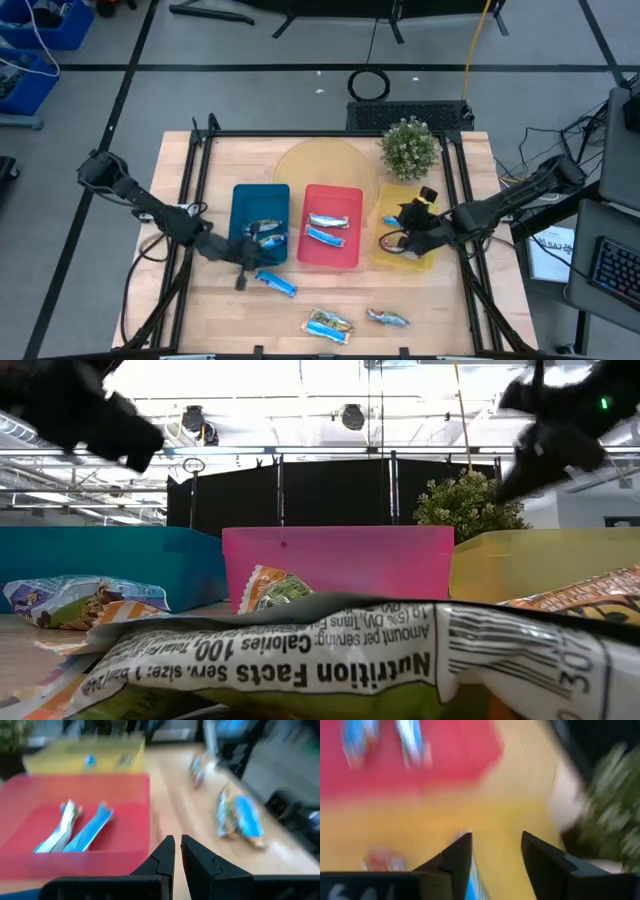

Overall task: Pick and place Granola Bars by type
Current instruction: Put the orange granola bar into the red bin

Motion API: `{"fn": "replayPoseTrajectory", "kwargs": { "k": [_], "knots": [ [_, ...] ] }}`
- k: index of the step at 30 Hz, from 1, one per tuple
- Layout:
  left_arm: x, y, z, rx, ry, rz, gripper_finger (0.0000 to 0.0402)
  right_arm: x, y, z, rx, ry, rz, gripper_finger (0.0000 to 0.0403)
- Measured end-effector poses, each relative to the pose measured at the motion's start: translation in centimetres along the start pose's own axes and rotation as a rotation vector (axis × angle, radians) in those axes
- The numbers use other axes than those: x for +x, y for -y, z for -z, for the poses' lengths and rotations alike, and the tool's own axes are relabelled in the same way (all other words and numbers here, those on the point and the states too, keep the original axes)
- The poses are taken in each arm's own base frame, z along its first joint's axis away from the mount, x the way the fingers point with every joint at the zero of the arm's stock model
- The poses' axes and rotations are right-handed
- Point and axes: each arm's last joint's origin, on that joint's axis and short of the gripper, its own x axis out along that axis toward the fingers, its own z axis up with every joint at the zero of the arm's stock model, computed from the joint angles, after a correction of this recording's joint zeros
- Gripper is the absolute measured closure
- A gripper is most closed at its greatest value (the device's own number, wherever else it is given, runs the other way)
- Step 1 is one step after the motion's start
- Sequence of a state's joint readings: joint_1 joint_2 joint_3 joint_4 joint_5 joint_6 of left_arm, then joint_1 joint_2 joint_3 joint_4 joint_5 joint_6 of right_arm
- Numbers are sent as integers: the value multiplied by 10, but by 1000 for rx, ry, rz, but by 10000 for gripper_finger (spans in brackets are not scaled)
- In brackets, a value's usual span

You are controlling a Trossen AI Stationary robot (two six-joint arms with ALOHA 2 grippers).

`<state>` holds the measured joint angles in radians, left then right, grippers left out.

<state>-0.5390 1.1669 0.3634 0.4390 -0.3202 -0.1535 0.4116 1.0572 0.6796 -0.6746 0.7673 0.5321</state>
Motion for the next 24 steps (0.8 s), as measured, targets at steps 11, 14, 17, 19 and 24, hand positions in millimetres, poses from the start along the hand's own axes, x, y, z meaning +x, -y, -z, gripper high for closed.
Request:
{"fn": "replayPoseTrajectory", "kwargs": {
  "k": [11,14,17,19,24],
  "knots": [
    [70,88,-69,128,-262,99,388,1,-15,1,100,441,61,394],
    [89,110,-69,128,-293,112,359,8,-16,10,91,487,54,385],
    [112,127,-67,97,-336,107,325,7,-16,11,103,543,47,388],
    [127,134,-63,92,-401,89,300,6,-15,10,102,568,20,395],
    [155,145,-53,67,-512,80,229,3,-15,8,83,597,-59,399]
  ]
}}
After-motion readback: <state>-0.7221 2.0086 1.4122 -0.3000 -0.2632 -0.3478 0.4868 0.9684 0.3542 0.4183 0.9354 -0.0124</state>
